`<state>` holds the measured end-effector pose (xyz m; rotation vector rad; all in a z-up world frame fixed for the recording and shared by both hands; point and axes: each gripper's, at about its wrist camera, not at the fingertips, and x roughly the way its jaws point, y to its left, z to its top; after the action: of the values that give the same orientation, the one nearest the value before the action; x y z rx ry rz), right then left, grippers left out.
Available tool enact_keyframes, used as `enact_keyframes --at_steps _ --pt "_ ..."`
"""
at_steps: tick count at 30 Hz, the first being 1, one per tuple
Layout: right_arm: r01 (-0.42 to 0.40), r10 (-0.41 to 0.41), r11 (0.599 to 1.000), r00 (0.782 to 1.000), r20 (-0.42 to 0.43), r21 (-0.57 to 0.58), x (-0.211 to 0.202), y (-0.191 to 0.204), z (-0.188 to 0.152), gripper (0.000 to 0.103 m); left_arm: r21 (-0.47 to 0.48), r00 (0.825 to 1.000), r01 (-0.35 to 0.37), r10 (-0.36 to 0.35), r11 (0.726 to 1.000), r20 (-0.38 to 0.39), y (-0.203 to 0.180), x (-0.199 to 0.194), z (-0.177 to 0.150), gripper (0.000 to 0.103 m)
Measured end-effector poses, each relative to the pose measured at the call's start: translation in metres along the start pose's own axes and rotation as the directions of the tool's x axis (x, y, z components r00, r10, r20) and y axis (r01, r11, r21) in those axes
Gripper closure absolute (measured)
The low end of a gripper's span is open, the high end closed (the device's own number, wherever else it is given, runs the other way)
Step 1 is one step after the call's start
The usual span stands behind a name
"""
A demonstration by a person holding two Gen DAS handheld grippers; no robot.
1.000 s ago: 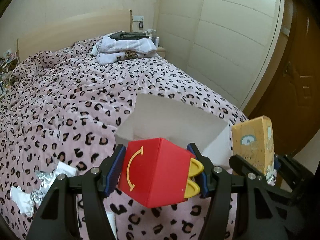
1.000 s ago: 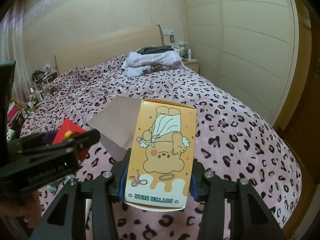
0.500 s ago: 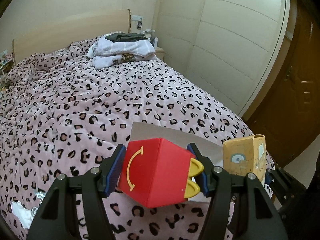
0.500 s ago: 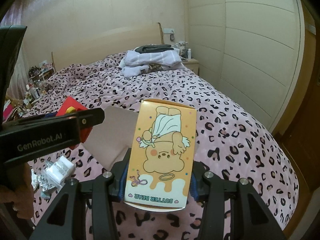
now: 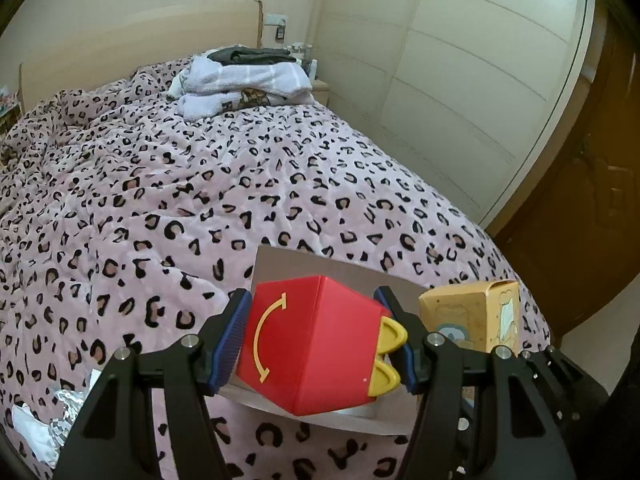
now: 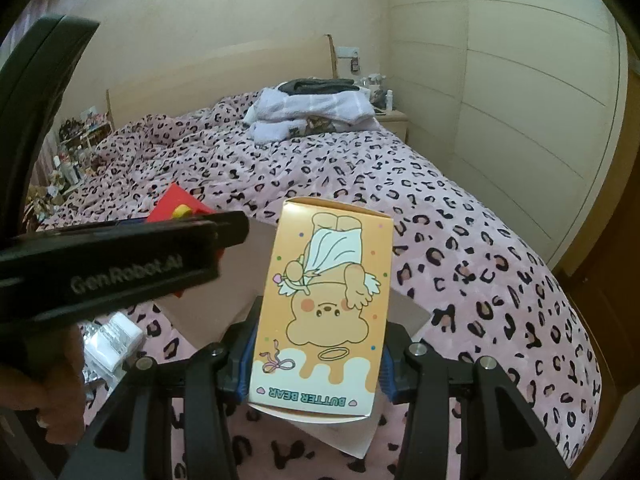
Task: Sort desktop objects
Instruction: 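Lower both boxes into the white JINCE box and open both tools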
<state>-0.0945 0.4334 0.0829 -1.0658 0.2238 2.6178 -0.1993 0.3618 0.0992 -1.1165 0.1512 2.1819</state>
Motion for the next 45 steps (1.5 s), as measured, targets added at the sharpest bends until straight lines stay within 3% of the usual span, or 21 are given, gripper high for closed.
enact_keyframes --at_steps 19,38,41,45 --pt "-0.001 0.001 1.0 0.998 -0.07 0.002 0.034 -0.007 -0.016 0.055 0.026 0.998 -0.008 0.01 1.0 -0.067 -0.003 0.033 -0.017 0.039" --pt "-0.007 0.006 1.0 0.997 -0.076 -0.009 0.038 -0.006 -0.016 0.054 0.056 0.996 -0.025 0.03 0.998 -0.079 -0.008 0.038 -0.02 0.038" --pt "-0.005 0.004 1.0 0.996 -0.084 -0.008 0.038 -0.006 -0.015 0.053 0.057 0.997 -0.022 0.026 0.998 -0.07 -0.009 0.037 -0.019 0.023" --pt "0.003 -0.004 1.0 0.995 -0.099 -0.009 0.037 -0.008 -0.014 0.051 0.055 0.999 -0.02 0.022 0.998 -0.045 -0.01 0.031 -0.015 0.017"
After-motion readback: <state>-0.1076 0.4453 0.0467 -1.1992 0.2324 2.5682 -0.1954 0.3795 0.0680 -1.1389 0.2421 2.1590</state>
